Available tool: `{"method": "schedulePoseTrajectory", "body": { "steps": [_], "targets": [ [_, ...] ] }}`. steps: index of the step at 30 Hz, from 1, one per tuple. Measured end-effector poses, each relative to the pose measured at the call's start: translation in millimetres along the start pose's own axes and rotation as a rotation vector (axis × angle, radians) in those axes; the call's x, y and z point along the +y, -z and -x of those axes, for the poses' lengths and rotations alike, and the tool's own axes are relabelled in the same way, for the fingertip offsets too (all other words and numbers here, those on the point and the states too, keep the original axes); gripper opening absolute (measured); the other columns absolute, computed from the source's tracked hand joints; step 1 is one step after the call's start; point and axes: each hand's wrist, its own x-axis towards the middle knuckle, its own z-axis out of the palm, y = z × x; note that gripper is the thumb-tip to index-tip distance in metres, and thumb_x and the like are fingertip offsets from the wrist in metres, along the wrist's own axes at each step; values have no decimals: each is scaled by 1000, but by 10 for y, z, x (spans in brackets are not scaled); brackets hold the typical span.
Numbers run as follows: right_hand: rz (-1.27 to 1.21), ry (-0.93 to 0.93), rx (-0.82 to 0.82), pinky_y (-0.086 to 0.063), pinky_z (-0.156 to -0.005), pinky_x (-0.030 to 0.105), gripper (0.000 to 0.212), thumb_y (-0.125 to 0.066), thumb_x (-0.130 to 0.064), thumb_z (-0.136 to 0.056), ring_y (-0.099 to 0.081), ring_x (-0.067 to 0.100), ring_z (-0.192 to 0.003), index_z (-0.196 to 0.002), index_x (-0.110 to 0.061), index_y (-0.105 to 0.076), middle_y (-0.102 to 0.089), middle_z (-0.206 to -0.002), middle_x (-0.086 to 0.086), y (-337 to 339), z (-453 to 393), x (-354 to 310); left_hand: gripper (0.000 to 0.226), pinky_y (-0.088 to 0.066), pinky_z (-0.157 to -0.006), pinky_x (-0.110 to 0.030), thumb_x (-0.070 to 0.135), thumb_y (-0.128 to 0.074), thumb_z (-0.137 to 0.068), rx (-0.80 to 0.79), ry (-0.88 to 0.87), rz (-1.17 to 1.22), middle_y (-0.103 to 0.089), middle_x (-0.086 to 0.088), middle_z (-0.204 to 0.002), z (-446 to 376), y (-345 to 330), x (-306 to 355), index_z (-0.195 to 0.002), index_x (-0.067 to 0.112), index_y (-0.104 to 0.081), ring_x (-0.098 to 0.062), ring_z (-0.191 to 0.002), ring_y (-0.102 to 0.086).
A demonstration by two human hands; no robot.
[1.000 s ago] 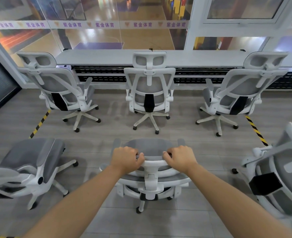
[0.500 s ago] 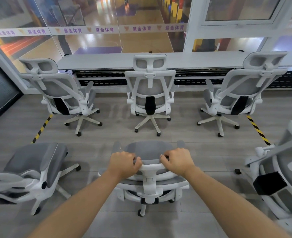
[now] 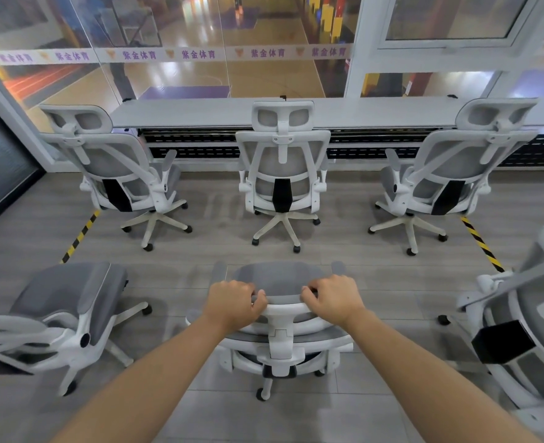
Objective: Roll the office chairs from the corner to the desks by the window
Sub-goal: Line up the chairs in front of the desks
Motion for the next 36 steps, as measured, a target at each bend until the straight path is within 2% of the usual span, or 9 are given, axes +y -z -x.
{"method": "schedulePoseTrajectory", "body": {
  "steps": [4, 12, 15, 17, 19, 22, 27, 33, 36],
  "targets": [
    [2, 21, 8, -25, -46, 25, 53, -29, -50, -84, -37, 17, -44, -61, -12, -59, -53, -48, 4, -35, -8, -41, 47, -7, -46, -17, 46, -39, -80, 25, -10, 9, -38, 2, -38, 12, -1, -57, -46, 14, -43, -21, -36, -27],
    [2, 2, -6, -30, -47, 27, 51, -34, -48, -86, -38, 20, -43, -56, -10, -50, -46, -45, 2, -32, -27, -132, 47, -11, -46, -16, 45, -39, -80, 55, -23, 3, -41, 0, -37, 14, 11, -139, -45, 14, -46, -21, -37, -25],
    [-14, -2, -10, -34, -47, 27, 51, -36, -47, -87, -36, 18, -42, -56, -10, -50, -43, -44, 0, -40, -42, -130, 47, -7, -46, -16, 45, -39, -80, 48, -34, -5, -42, -1, -37, -2, 21, -143, -45, 15, -48, -23, -33, -32],
    [-16, 0, -4, -33, -47, 27, 50, -36, -47, -86, -36, 18, -42, -55, -10, -49, -43, -44, 1, -51, -59, -135, 47, -9, -45, -16, 45, -39, -80, 50, -31, -4, -42, -1, -37, -6, 23, -162, -46, 14, -48, -24, -32, -36],
    [-14, 4, 6, -31, -47, 26, 50, -34, -48, -85, -39, 19, -43, -56, -10, -49, -45, -44, 3, -69, -76, -140, 47, -12, -46, -16, 45, -39, -80, 64, -29, 3, -42, 0, -37, -5, 16, -176, -46, 14, -47, -23, -34, -30],
    [-19, 9, 17, -36, -47, 27, 53, -30, -50, -85, -39, 18, -42, -57, -9, -51, -51, -47, 5, -112, -92, -127, 47, -13, -46, -16, 45, -38, -81, 70, -37, 8, -41, 0, -37, -11, 8, -183, -46, 13, -47, -21, -36, -26],
    [-22, -2, -6, -42, -49, 29, 55, -31, -51, -86, -49, 21, -44, -59, -10, -56, -53, -48, 6, -161, -137, -160, 46, -17, -45, -17, 44, -38, -82, 51, -41, 22, -43, -1, -39, -23, -5, -251, -47, 14, -46, -25, -34, -36],
    [-5, 22, 10, -29, -46, 26, 53, -29, -50, -84, -38, 19, -42, -57, -11, -53, -47, -44, 3, -152, -152, -228, 45, -16, -45, -16, 43, -39, -81, 80, -29, 23, -38, 1, -37, -1, 9, -299, -46, 16, -43, -21, -35, -26],
    [0, 26, 13, -31, -46, 26, 54, -28, -50, -83, -41, 19, -43, -59, -10, -54, -50, -46, 4, -129, -152, -219, 45, -15, -46, -16, 44, -39, -81, 80, -20, 23, -40, 1, -37, 2, -2, -292, -46, 15, -46, -21, -36, -27]
  ]
}}
